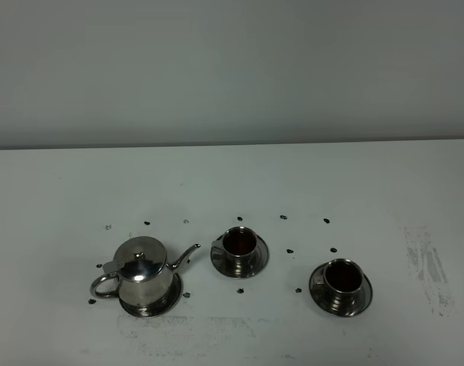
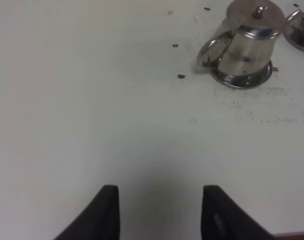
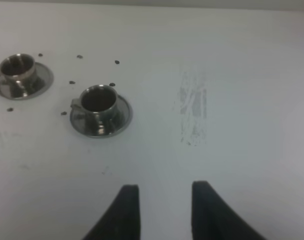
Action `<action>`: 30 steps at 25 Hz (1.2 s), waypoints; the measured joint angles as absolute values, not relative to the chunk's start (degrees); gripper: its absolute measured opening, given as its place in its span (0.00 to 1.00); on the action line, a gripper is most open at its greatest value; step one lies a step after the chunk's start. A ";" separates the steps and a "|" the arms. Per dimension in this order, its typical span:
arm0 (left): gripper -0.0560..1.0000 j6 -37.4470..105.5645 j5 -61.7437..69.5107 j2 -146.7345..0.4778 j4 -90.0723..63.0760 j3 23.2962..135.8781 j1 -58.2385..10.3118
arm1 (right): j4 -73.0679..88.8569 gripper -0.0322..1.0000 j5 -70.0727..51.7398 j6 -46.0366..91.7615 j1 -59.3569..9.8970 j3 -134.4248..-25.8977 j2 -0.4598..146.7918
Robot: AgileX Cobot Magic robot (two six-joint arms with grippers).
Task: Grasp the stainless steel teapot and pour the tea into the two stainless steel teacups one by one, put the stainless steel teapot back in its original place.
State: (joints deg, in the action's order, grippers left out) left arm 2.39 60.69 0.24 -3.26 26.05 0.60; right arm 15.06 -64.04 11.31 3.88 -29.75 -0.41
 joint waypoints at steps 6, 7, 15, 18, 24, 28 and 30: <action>0.42 2.39 60.75 0.34 -3.26 26.05 0.54 | 15.06 0.27 -64.04 11.31 3.88 -29.75 -0.41; 0.42 2.39 60.75 0.34 -3.26 26.05 0.54 | 15.06 0.27 -64.04 11.31 3.88 -29.75 -0.41; 0.42 2.39 60.75 0.34 -3.26 26.05 0.54 | 15.06 0.27 -64.04 11.31 3.88 -29.75 -0.41; 0.42 2.39 60.75 0.34 -3.26 26.05 0.54 | 15.06 0.27 -64.04 11.31 3.88 -29.75 -0.41; 0.42 2.39 60.75 0.34 -3.26 26.05 0.54 | 15.06 0.27 -64.04 11.31 3.88 -29.75 -0.41; 0.42 2.39 60.75 0.34 -3.26 26.05 0.54 | 15.06 0.27 -64.04 11.31 3.88 -29.75 -0.41; 0.42 2.39 60.75 0.34 -3.26 26.05 0.54 | 15.06 0.27 -64.04 11.31 3.88 -29.75 -0.41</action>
State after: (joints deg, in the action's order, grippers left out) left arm 2.39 60.75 0.34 -3.26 26.05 0.54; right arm 15.06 -64.04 11.31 3.88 -29.75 -0.41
